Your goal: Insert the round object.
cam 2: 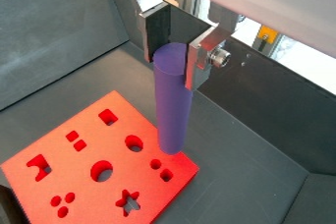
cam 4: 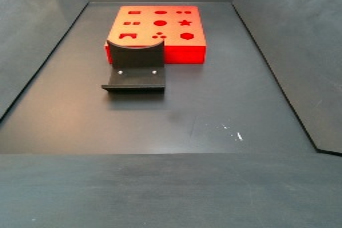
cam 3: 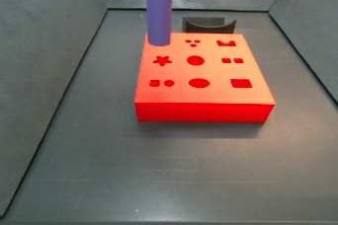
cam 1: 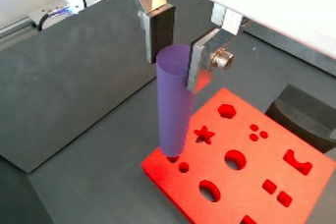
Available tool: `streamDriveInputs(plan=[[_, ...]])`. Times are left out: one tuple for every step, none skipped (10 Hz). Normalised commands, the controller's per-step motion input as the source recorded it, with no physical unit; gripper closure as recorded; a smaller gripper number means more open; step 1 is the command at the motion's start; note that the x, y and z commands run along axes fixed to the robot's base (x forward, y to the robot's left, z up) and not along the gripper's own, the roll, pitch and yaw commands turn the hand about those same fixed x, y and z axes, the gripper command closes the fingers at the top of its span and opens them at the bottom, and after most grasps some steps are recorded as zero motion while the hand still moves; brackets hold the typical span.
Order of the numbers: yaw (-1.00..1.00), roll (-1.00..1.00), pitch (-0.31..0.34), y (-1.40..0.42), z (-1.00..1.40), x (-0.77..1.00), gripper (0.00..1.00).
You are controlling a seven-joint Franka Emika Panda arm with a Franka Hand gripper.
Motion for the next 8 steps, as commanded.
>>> streamDriveInputs(plan=[[0.0, -0.02, 0.0, 0.0, 0.0, 0.0, 1.0], [0.0, 0.0, 0.03, 0.38, -0.26, 0.56, 1.0], [0.09, 0.01, -0.02, 0.71, -0.58, 0.66, 1.0], [0.07, 0.11, 0.0, 0.58, -0.44, 0.84, 1.0], [0.06, 0.16, 0.009, 0.41, -0.27, 1.0, 1.0], [0.08, 0.27, 0.01, 0.13, 0.0, 1.0, 1.0], [0.16, 0.35, 0.0, 0.03, 0.0, 0.88, 1.0], [0.18, 0.4, 0.033, 0.0, -0.16, 0.78, 1.0]])
